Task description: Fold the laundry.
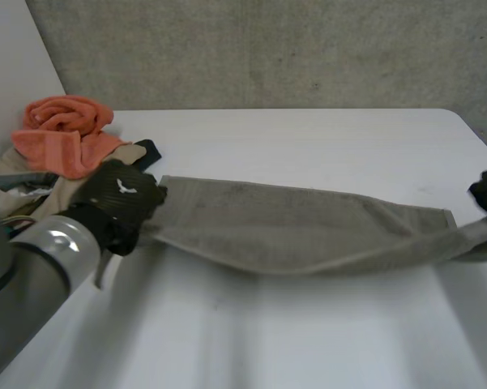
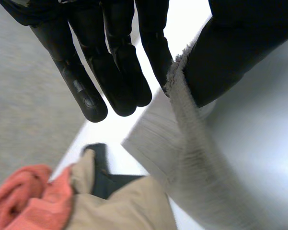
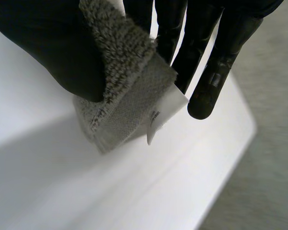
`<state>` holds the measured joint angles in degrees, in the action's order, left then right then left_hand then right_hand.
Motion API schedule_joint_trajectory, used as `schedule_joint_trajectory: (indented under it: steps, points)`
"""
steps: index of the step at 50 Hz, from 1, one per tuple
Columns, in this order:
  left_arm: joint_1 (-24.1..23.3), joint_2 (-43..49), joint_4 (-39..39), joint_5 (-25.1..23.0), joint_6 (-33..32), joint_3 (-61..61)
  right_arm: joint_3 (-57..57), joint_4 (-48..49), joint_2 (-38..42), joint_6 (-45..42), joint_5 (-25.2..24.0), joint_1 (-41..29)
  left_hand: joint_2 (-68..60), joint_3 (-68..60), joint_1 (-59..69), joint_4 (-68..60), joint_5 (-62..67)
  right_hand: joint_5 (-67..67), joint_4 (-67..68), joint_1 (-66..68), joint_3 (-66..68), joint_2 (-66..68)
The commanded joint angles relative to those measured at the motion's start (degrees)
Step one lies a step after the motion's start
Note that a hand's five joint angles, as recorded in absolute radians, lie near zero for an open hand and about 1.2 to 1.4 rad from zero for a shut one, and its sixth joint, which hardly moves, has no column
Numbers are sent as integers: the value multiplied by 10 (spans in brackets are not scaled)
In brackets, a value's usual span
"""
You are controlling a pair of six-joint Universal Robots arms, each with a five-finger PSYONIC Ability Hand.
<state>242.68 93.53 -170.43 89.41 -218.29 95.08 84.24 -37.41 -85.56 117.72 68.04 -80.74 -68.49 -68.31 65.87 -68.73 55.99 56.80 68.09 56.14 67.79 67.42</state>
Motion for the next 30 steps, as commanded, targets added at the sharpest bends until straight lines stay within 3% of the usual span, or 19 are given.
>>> schedule_joint_trajectory:
  steps: [1, 5, 9, 13, 15, 17, 20, 30]
  points:
    - [33, 217, 6, 13, -62, -151, -63, 35, 143, 11, 73, -90, -115, -117, 141, -113, 140, 132, 119, 239, 122, 126]
    - [42, 293, -7, 26, -94, -294, -165, 142, 223, 48, 127, -129, -115, -117, 141, -113, 140, 132, 119, 239, 122, 126]
    - [42, 345, -89, 23, -132, -442, -253, 273, 250, 98, 148, -148, -115, -117, 141, -113, 140, 132, 119, 239, 122, 126]
    - [45, 358, -275, -3, -144, -561, -304, 446, 246, 176, 152, -157, -115, -117, 141, -113, 140, 132, 119, 239, 122, 126]
    - [46, 356, -329, -18, -142, -581, -307, 516, 237, 205, 156, -158, -115, -117, 141, -113, 140, 132, 119, 239, 122, 126]
    - [47, 352, -382, -32, -136, -594, -305, 601, 215, 238, 166, -158, -115, -117, 141, -113, 140, 132, 119, 239, 122, 126]
    - [47, 343, -387, -34, -116, -589, -295, 650, 204, 248, 174, -159, -115, -117, 141, -113, 140, 132, 119, 239, 122, 126]
    - [66, 295, -397, -43, -56, -405, -217, 626, 207, 249, 170, -187, -115, -117, 141, -113, 140, 132, 119, 239, 122, 126]
